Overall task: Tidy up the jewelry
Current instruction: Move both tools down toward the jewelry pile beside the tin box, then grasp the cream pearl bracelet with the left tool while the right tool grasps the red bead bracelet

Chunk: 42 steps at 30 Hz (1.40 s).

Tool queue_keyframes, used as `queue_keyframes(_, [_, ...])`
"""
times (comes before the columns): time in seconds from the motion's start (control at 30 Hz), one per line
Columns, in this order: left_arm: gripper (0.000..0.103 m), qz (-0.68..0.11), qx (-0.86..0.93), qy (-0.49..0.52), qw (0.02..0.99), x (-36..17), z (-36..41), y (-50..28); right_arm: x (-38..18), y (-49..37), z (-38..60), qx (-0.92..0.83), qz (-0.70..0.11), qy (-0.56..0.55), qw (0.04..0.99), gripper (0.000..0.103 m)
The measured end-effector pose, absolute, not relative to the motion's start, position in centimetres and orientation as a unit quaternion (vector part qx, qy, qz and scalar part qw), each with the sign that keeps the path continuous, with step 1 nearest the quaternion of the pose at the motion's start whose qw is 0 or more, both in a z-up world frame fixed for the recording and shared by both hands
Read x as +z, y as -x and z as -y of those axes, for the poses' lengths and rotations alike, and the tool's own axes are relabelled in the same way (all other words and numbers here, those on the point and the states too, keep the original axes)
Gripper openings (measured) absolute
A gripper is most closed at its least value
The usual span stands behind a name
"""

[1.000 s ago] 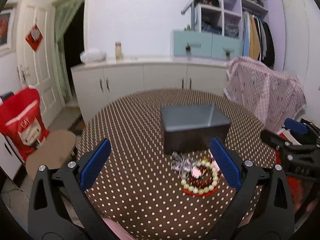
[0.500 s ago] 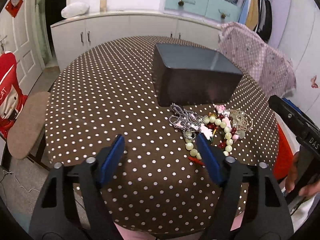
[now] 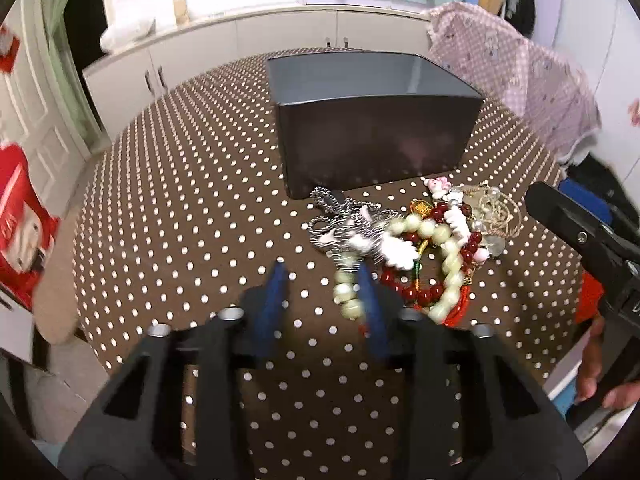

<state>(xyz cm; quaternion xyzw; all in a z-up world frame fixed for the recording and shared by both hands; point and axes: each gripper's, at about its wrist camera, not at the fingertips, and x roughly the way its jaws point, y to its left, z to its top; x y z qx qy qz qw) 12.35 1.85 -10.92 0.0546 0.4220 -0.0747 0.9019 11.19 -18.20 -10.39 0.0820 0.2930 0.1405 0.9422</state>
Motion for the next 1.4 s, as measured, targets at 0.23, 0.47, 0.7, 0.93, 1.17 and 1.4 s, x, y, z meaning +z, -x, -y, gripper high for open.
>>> queue_keyframes(0.23, [0.013,-0.396,-0.100,-0.044,0.912,-10.7,-2.8,-11.7,-10.6,-10.8,17.3,0.156,-0.289,-0.060,0.943,0.096])
queue_keyframes(0.47, [0.003,-0.340,-0.123,0.027,0.932,-9.2,-6.0,-10.0,-10.1,-9.2,15.9,0.214,-0.258,-0.032,0.942,0.095])
queue_keyframes(0.7, [0.004,-0.358,-0.170,0.013,0.918,-10.1,-5.6,-9.0,-10.4,-8.7,14.0,0.262,-0.274,-0.022,0.925,0.065])
queue_keyframes(0.93, [0.024,-0.384,-0.141,0.001,0.912,-10.9,-5.0,-9.8,-10.6,-8.2,13.4,0.253,-0.279,-0.022,0.926,0.064])
queue_keyframes(1.17, [0.065,-0.367,-0.147,0.022,0.918,-9.8,-5.4,-9.2,-10.9,-7.7,14.2,0.244,-0.280,-0.029,0.928,0.064])
queue_keyframes(1.4, [0.035,-0.421,-0.151,0.036,0.894,-10.8,-3.9,-10.3,-11.2,-7.7,14.6,0.244,-0.281,-0.039,0.927,0.064])
